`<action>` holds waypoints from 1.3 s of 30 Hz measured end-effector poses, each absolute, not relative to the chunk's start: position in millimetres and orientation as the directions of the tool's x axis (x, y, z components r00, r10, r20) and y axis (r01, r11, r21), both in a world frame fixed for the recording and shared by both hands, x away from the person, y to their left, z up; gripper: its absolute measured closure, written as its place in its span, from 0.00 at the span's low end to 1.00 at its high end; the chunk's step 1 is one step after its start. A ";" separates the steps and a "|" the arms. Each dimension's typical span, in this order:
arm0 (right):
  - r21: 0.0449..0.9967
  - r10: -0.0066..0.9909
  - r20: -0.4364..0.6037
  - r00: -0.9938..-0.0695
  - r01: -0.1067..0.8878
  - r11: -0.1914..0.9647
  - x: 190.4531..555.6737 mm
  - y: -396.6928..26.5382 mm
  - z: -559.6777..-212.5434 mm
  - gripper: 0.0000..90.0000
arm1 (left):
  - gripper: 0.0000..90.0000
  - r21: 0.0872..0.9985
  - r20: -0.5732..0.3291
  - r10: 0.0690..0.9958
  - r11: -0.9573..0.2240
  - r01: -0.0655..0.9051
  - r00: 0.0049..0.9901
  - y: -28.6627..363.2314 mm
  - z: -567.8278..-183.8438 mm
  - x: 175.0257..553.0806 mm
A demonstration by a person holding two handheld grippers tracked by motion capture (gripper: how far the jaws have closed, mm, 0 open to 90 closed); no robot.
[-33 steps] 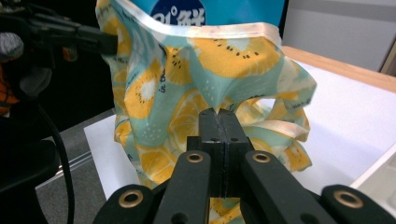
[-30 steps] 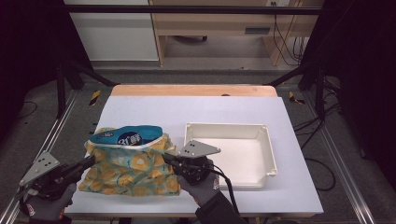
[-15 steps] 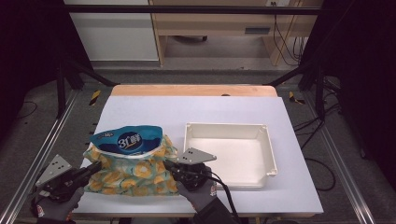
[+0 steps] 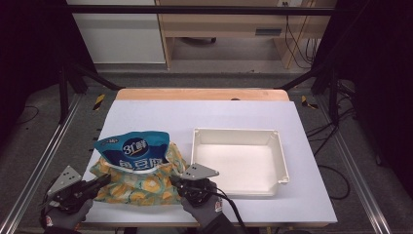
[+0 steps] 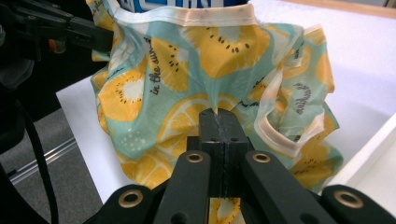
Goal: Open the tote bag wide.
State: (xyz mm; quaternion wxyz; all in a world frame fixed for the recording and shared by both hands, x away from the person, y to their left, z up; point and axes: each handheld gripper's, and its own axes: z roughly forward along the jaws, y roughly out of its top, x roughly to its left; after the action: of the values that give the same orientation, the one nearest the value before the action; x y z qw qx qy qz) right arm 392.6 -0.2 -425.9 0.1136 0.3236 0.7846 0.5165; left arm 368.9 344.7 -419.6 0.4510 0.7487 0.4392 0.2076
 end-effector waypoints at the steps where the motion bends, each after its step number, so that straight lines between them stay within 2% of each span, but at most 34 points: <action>1: 0.881 0.626 0.160 -0.763 0.396 0.258 392.3 0.6 -429.5 1.00 | 1.00 0.852 -0.091 0.845 -0.208 0.480 0.527 345.5 -423.0 369.7; 39: 0.810 0.656 0.168 -0.736 0.482 0.334 389.8 13.2 -480.3 1.00 | 1.00 0.759 -0.082 0.843 -0.293 0.582 0.531 337.1 -454.4 382.5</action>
State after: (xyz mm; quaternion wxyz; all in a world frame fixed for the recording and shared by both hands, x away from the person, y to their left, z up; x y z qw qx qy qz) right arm 389.8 13.2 -480.3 0.0945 0.3507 0.8112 0.4583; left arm 382.5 337.1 -454.4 0.3846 0.7858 0.4536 0.1698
